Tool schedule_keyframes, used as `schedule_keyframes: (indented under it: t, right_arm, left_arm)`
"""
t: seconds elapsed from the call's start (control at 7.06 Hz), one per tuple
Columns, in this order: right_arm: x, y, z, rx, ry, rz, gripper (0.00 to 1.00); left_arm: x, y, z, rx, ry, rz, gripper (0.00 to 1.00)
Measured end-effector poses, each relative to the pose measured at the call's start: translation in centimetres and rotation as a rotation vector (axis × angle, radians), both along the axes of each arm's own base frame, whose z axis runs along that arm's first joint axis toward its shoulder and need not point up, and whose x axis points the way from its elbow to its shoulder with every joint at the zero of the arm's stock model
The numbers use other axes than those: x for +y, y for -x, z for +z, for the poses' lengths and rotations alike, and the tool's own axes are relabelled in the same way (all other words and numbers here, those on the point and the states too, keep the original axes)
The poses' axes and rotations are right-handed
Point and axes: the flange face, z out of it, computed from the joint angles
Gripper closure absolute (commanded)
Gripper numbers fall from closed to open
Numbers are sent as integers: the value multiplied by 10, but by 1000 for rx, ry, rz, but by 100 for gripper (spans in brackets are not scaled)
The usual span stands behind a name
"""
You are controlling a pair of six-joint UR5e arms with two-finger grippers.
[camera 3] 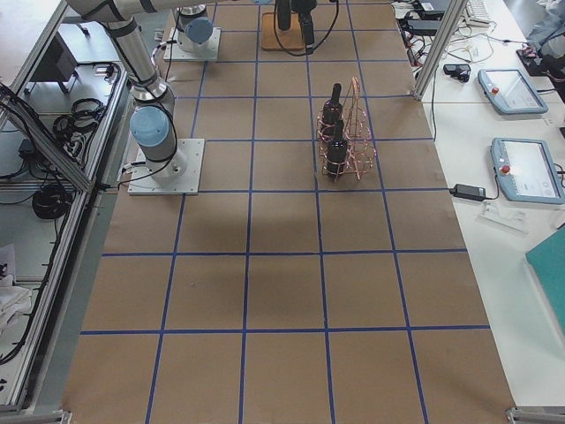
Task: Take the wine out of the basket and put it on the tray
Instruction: 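Lower the bottle onto the tray lying down and open the left gripper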
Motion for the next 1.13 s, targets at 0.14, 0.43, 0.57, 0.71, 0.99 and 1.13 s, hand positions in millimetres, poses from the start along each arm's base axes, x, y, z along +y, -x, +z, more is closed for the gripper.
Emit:
schedule_keyframes:
  t: [0.14, 0.43, 0.57, 0.71, 0.99, 1.13]
  right_arm:
    - [0, 0, 0, 0, 0, 0, 0]
    - [0, 0, 0, 0, -1, 1, 0]
    - [0, 0, 0, 0, -1, 1, 0]
    - [0, 0, 0, 0, -2, 1, 0]
    - [1, 0, 0, 0, -2, 1, 0]
    - [1, 0, 0, 0, -1, 1, 0]
  left_arm:
    - [-1, -1, -3, 6, -5, 0, 100]
    - [-2, -2, -8, 9, -19, 2, 74]
    - [-2, -3, -9, 8, -23, 6, 1]
    - [-2, -3, -10, 7, -24, 10, 0]
    - [0, 1, -1, -3, -16, 19, 0]
    - [2, 4, 8, -7, -10, 26, 0]
